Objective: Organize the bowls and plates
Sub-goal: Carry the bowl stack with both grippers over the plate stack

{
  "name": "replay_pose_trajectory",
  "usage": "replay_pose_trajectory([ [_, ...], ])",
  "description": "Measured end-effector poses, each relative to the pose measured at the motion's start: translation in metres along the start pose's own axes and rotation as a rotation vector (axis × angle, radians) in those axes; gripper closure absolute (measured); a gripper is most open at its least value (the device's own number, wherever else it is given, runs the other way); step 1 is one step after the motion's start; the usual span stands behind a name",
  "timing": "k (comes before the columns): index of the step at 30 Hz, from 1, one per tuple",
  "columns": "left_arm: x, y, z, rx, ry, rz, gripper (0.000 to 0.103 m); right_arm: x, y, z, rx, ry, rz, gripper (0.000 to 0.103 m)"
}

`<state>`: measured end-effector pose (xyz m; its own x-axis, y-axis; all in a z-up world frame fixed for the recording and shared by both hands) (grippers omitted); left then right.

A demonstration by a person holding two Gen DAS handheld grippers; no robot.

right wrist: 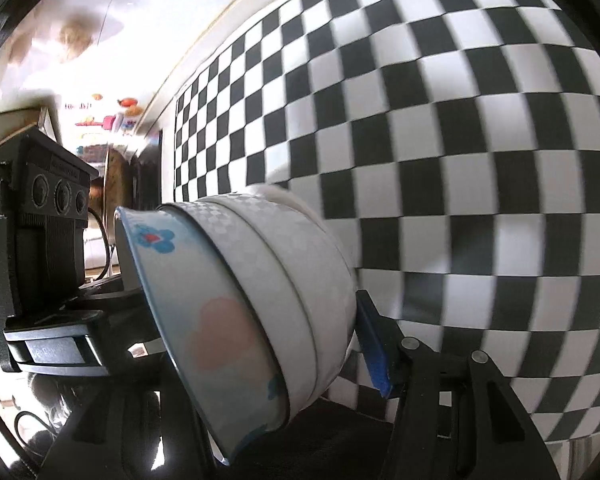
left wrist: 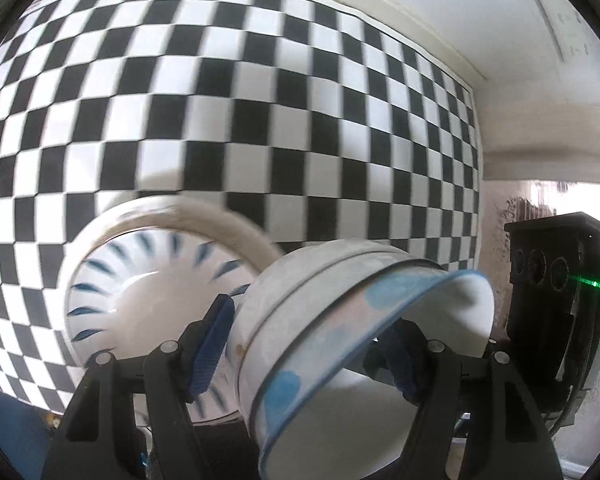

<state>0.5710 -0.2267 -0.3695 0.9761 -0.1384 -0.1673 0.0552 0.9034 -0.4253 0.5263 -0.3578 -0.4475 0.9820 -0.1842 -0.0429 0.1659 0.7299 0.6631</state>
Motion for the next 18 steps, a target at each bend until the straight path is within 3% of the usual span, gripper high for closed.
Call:
replay_pose_trajectory([
  [10,-0.006,0.073,0.008,0.021,0.002,0.103,0.036,-0.011,0.036,-0.058,0.002,0.094,0.029,0.047],
  [18,0.000,0.095,-0.003,0.026,0.019,0.144,0.036,-0.008,0.044,-0.090,-0.022,0.136,0.034,0.047],
])
Point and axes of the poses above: each gripper's, at about its wrist camera, not at the fingertips, and z roughly against the way its jaws point, y to its left, x to its top, the point moved 3 cm from there along -z, roughly the way its jaws point, and after that the axes turned 7 degrees about z, right-handed, at the moved point
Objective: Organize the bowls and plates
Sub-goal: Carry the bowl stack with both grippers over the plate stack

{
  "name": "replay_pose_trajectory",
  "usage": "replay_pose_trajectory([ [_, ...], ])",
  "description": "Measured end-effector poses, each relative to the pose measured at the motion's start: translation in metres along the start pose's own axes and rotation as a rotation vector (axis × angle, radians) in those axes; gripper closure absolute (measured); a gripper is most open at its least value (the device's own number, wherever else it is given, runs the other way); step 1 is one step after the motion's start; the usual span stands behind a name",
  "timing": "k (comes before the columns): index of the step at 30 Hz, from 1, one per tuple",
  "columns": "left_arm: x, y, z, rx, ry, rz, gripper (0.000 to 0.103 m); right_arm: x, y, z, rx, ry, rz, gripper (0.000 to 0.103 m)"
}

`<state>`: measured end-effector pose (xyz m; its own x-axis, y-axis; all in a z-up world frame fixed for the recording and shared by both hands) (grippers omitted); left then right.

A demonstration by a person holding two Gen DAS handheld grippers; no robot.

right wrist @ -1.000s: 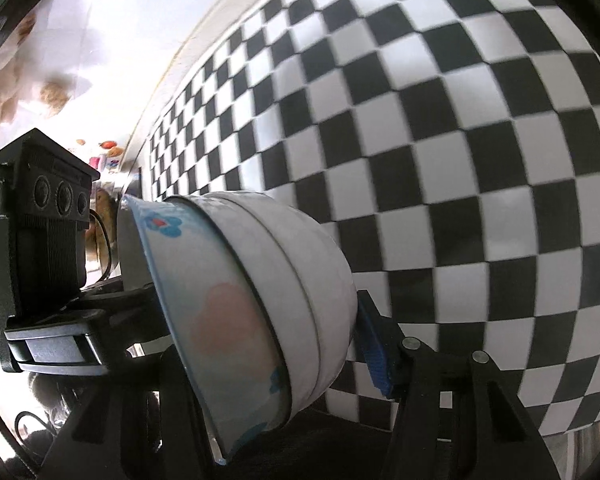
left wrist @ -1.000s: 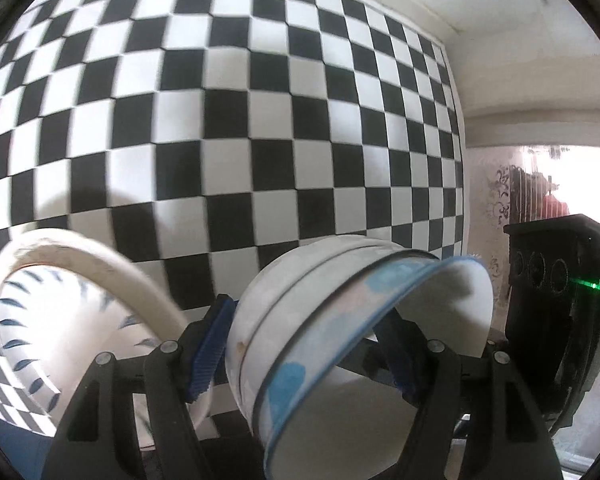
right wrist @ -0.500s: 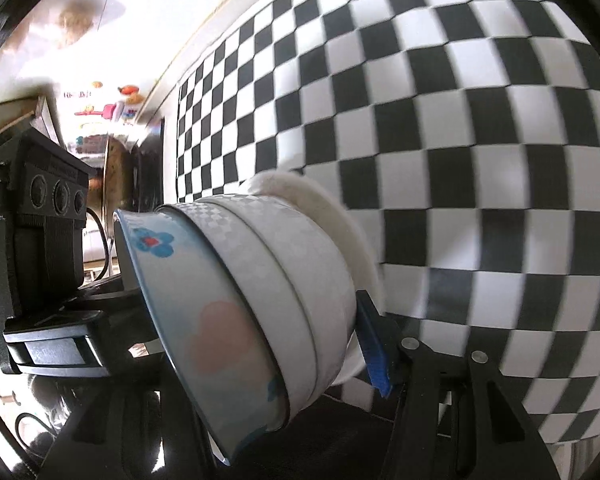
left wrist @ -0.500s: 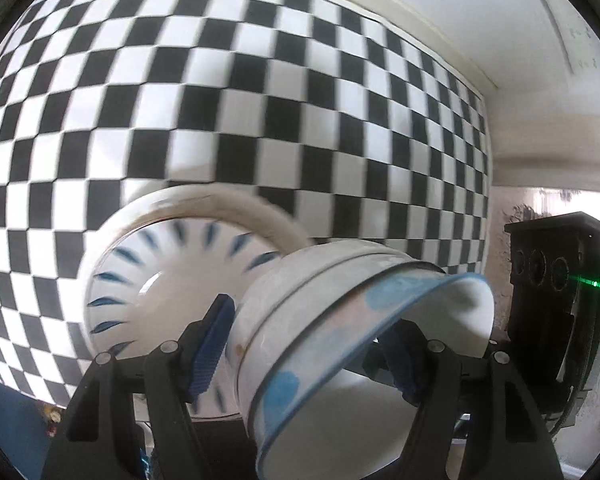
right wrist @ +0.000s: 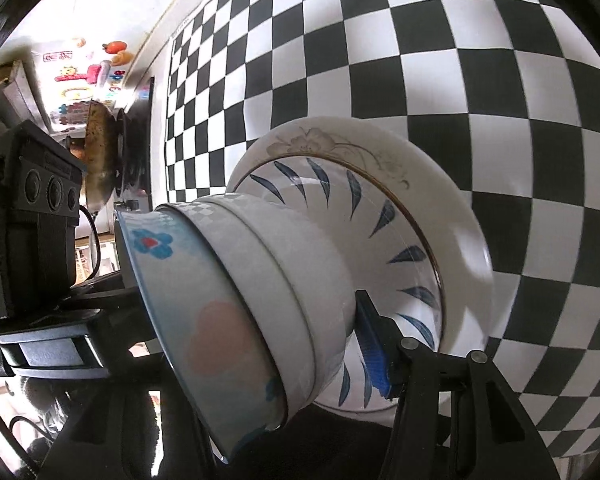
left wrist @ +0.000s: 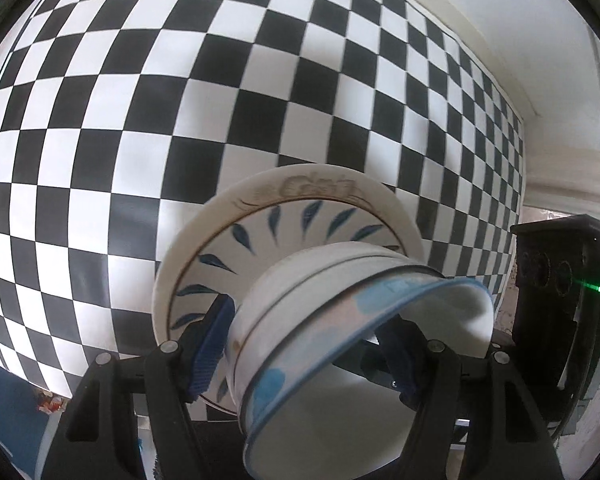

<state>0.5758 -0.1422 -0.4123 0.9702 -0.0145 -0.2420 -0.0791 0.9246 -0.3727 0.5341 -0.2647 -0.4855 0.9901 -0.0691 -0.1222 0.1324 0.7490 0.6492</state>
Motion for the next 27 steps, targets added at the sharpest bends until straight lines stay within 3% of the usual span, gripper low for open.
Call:
replay_pose_trajectory([
  [27,0.002,0.017,0.001,-0.018,0.035,0.029,0.036,0.006,0.003,-0.015,-0.033,0.050,-0.038,0.048],
])
Point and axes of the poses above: each gripper's, at about its wrist camera, not at the fingertips, and z roughly against the way its jaws point, y to its left, x to its top, the point moved 3 cm from there along -z, roughly the way its jaws point, and after that the axes turned 7 degrees about z, right-handed, at the moved point
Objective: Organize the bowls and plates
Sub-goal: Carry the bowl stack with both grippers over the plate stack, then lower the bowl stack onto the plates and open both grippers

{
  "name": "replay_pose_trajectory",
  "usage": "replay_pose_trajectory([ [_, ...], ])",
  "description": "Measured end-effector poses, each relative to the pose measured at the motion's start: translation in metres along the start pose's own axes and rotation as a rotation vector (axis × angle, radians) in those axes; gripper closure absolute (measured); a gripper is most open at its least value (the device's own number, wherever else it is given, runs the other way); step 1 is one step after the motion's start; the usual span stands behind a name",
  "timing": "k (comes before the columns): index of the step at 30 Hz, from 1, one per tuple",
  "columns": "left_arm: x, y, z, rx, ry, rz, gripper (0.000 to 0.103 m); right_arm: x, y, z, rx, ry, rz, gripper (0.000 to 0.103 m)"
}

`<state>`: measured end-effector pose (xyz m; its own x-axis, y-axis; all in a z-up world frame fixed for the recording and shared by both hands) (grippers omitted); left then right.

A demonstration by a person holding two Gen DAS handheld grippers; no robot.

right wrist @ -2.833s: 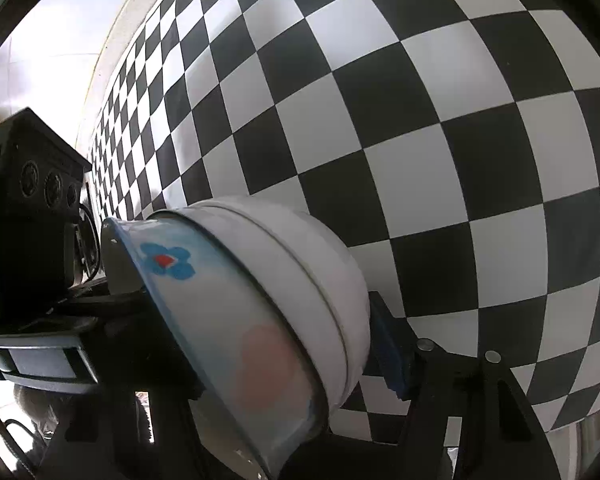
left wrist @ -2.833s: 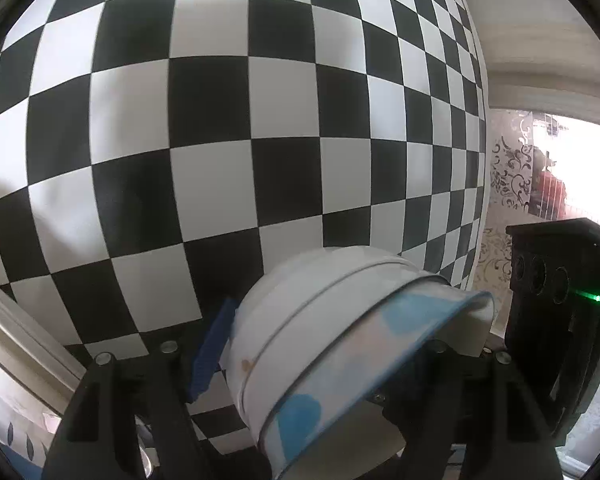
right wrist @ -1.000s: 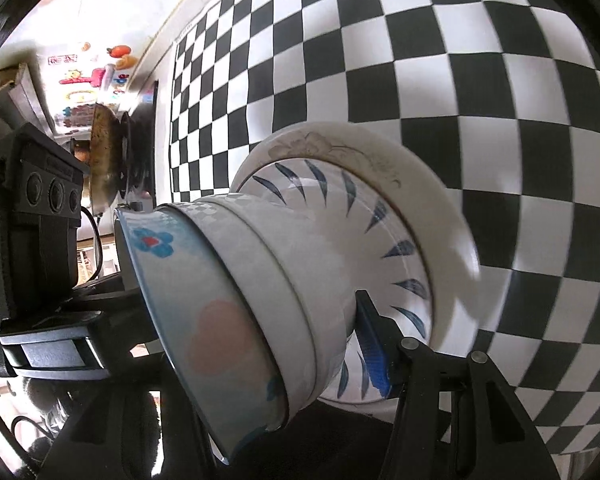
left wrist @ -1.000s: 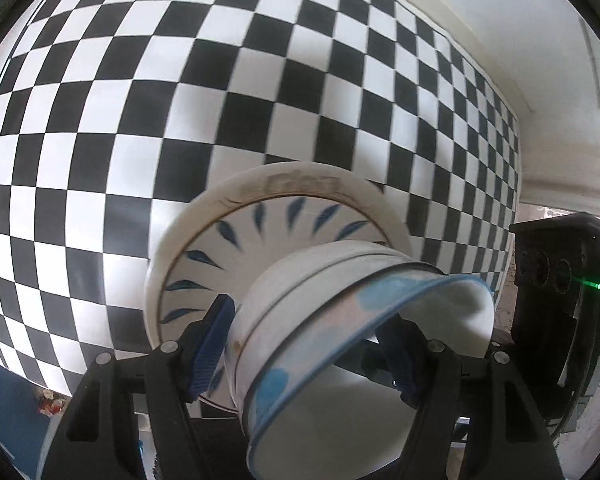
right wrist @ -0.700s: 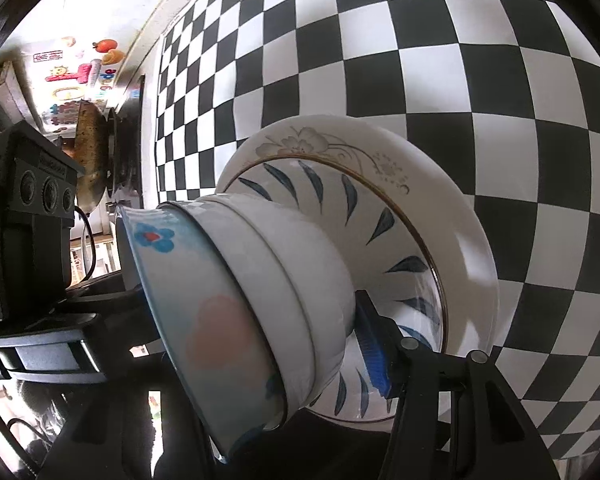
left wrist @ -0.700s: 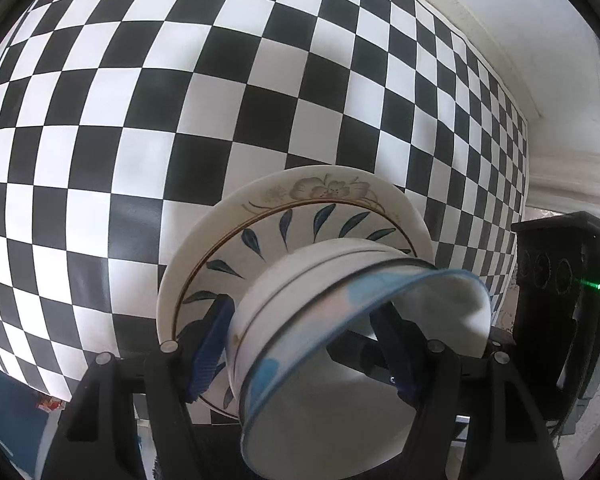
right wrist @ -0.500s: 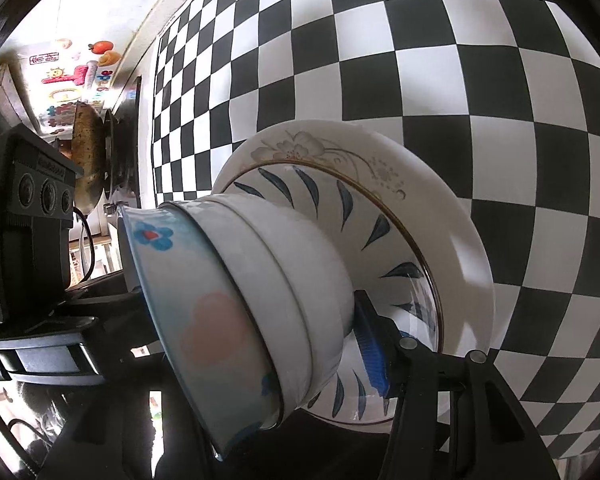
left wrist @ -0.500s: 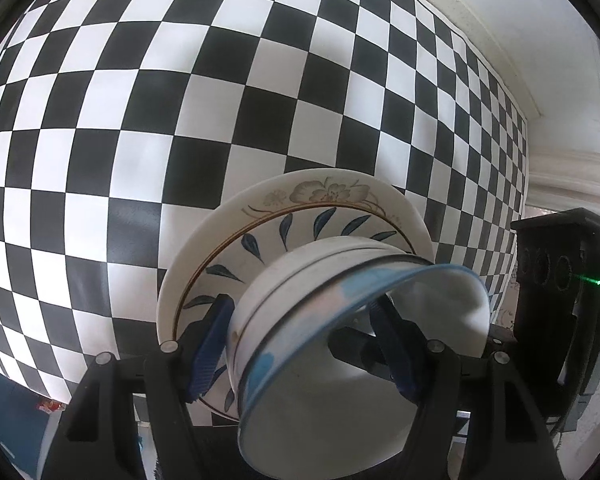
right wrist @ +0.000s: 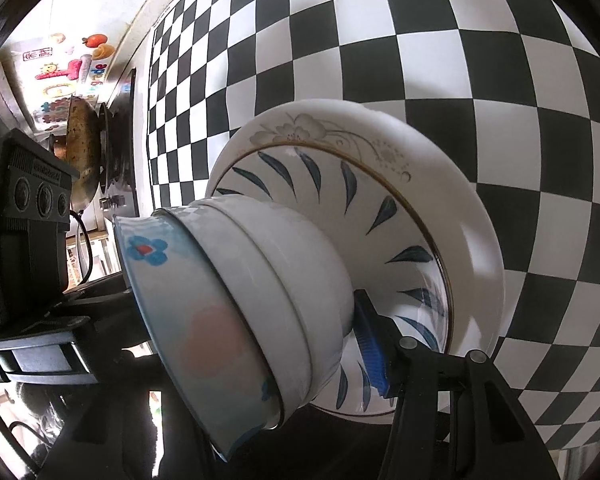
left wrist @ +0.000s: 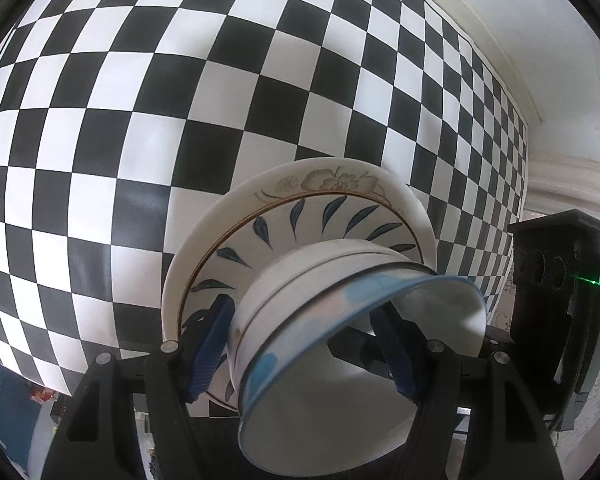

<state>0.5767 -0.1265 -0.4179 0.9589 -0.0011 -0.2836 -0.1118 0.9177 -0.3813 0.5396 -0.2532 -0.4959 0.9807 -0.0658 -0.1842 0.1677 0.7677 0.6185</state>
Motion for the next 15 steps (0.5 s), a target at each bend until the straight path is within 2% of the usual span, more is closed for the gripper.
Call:
replay_pose_trajectory([
  [9,-0.001,-0.001,0.000,0.003,-0.012,-0.008,0.036,0.001,-0.002,0.002,0.003,0.008,0.002,0.048],
  [15,-0.001,-0.004,0.006,0.019,-0.038,-0.020,0.036,0.001,0.000,0.012,-0.027,0.001,0.008,0.048],
])
Point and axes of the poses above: each gripper's, at about its wrist camera, not at the fingertips, and z roughly against the way its jaws point, y to its left, x to its top, the point moved 3 cm from there along -z, roughly the way its jaws point, and after that the axes turned 7 degrees about z, right-handed, at the moved point
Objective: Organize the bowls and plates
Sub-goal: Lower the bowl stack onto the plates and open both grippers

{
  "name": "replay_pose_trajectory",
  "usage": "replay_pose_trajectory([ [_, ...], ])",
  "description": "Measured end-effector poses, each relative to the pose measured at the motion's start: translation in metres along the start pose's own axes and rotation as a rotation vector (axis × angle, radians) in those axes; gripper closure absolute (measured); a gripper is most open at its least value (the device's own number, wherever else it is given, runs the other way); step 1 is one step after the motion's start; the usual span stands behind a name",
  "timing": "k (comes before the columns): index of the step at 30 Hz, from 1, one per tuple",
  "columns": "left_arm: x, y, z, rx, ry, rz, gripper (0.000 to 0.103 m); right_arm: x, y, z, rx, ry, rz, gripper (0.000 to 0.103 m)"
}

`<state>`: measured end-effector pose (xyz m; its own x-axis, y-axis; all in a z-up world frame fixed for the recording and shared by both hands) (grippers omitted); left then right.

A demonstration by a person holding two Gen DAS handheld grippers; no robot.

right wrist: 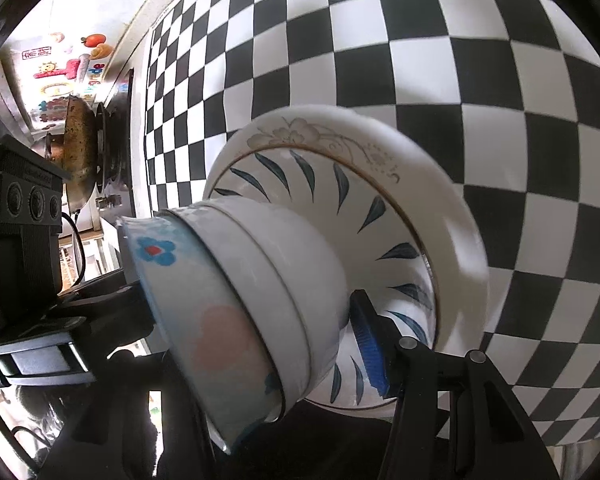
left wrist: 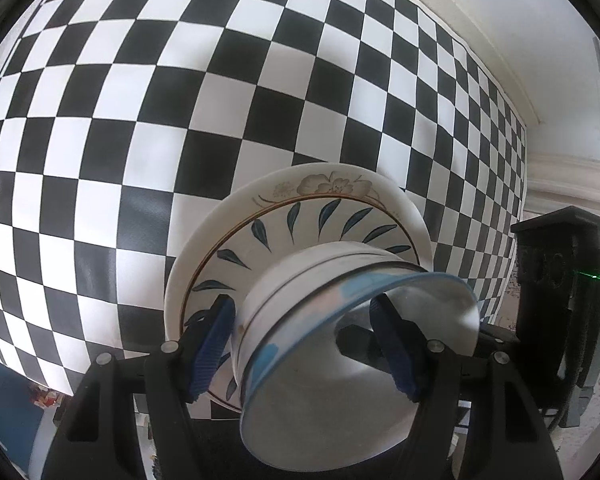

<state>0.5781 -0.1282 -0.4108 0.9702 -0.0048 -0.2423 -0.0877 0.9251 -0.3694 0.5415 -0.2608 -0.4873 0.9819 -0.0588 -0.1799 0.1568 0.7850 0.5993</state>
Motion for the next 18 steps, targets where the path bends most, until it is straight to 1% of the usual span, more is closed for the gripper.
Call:
replay_pose_trajectory([
  [6,0.000,0.000,0.006,0.017,-0.034,-0.002,0.036,0.000,0.001,0.011,-0.048,-0.017,0.018,0.048],
  [10,-0.002,0.000,0.015,0.044,-0.069,-0.006,0.036,-0.004,0.004,0.017,-0.083,-0.028,0.034,0.048],
  [14,-0.007,0.001,0.029,0.070,-0.116,-0.011,0.036,-0.011,0.014,0.028,-0.145,-0.051,0.076,0.048],
  [18,-0.014,-0.001,0.048,0.113,-0.194,-0.031,0.036,-0.018,0.029,0.045,-0.200,-0.084,0.118,0.048],
])
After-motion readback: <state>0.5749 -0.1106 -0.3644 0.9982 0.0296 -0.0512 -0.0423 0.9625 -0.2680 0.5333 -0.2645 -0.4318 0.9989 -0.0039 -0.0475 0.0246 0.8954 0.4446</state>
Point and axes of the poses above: each gripper's, at about its wrist camera, not at the fingertips, and z roughly against the way its jaws point, y to its left, x to its top, the point moved 3 cm from there along -z, roughly the way its jaws point, and after that the axes turned 7 degrees about z, right-handed, at the moved point
